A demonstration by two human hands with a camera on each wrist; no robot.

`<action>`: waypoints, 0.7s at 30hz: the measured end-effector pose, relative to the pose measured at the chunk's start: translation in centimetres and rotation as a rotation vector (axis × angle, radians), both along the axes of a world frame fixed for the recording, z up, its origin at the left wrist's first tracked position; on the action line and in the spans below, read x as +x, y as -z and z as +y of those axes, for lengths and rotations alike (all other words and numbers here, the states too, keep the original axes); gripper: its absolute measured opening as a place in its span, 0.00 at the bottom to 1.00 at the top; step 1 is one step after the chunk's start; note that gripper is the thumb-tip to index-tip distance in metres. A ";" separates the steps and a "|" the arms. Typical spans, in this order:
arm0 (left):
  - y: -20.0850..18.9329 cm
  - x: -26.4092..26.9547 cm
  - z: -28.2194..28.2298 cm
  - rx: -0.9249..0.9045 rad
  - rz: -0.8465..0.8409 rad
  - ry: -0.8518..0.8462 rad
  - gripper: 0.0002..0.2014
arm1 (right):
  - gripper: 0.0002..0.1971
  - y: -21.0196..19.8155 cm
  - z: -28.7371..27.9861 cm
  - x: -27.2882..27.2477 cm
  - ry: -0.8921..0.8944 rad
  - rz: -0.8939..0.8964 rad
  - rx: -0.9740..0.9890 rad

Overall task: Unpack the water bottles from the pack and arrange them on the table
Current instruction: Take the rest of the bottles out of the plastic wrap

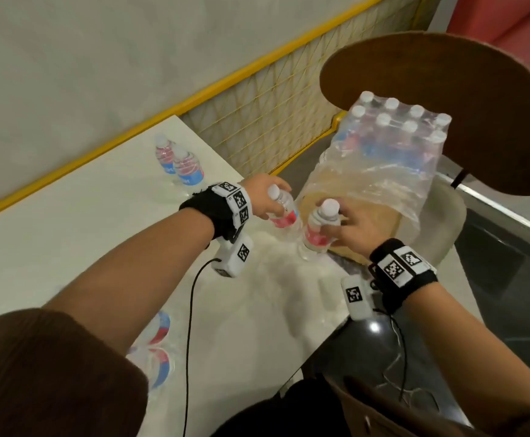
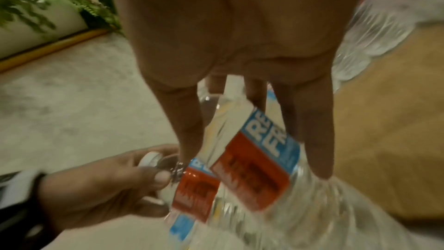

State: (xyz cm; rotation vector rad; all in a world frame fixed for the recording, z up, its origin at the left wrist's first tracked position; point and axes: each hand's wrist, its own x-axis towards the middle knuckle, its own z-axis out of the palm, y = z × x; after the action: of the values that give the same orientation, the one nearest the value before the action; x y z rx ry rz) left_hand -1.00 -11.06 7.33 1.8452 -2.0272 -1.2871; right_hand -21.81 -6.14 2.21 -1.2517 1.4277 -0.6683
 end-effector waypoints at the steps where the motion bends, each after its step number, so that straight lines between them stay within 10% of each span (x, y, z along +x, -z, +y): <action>1: -0.2 0.7 0.3 0.004 -0.019 -0.006 0.27 | 0.24 -0.4 0.8 1.0 -0.096 -0.060 0.006; 10: -0.2 8.1 3.8 0.235 -0.350 0.017 0.24 | 0.26 -0.7 7.9 11.8 -1.104 0.136 -0.011; 21: -1.1 11.7 6.2 0.389 -0.638 0.182 0.20 | 0.31 0.1 12.8 20.4 -1.478 0.107 -0.083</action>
State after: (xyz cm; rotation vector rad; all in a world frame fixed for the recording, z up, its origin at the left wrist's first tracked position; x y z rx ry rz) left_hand 10.72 -4.85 8.40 2.5652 -2.4192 -1.3314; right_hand -1.43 6.67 2.10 -1.9647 0.2476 0.3723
